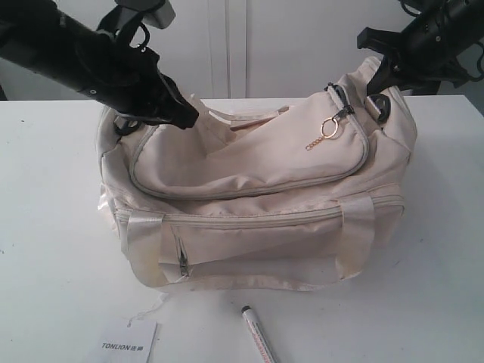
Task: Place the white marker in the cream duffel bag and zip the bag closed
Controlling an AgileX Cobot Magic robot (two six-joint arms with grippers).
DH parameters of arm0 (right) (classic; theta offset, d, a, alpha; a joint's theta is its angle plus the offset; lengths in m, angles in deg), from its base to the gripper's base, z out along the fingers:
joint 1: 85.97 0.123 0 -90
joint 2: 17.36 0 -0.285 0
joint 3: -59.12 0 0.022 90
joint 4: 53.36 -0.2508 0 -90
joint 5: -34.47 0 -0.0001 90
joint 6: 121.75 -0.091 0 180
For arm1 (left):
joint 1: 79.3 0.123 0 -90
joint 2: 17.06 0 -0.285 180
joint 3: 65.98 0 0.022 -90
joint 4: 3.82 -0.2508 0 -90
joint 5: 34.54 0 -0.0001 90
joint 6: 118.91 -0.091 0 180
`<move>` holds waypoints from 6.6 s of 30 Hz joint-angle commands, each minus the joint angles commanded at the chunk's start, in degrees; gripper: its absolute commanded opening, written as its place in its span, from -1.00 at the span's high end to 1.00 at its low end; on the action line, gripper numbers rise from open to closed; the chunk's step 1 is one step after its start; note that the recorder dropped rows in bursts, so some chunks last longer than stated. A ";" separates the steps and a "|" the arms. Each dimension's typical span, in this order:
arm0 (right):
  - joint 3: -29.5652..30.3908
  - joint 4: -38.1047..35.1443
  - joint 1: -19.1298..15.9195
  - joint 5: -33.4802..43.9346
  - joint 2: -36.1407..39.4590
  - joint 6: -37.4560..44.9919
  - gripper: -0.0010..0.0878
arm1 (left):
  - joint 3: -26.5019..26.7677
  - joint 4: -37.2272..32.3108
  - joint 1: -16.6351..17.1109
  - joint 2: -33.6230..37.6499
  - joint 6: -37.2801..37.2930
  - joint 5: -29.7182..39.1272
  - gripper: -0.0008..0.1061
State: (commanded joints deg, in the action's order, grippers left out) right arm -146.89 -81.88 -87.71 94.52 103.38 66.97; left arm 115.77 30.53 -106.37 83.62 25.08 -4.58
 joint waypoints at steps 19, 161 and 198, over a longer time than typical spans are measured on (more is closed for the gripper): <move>0.00 0.00 0.00 0.00 0.00 0.00 0.98 | 13.93 6.49 -1.43 11.00 0.00 7.33 0.99; 0.00 0.03 0.00 -0.43 1.53 0.09 0.98 | 29.02 27.30 -12.33 27.50 -30.62 20.73 0.99; 0.00 -2.07 0.00 -2.78 1.53 -3.03 0.98 | 29.02 28.13 -12.33 27.11 -27.69 35.39 0.99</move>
State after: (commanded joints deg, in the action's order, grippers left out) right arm -146.89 -83.96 -87.71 91.74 104.91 63.94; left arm 144.79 58.66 -118.70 110.73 -2.61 30.82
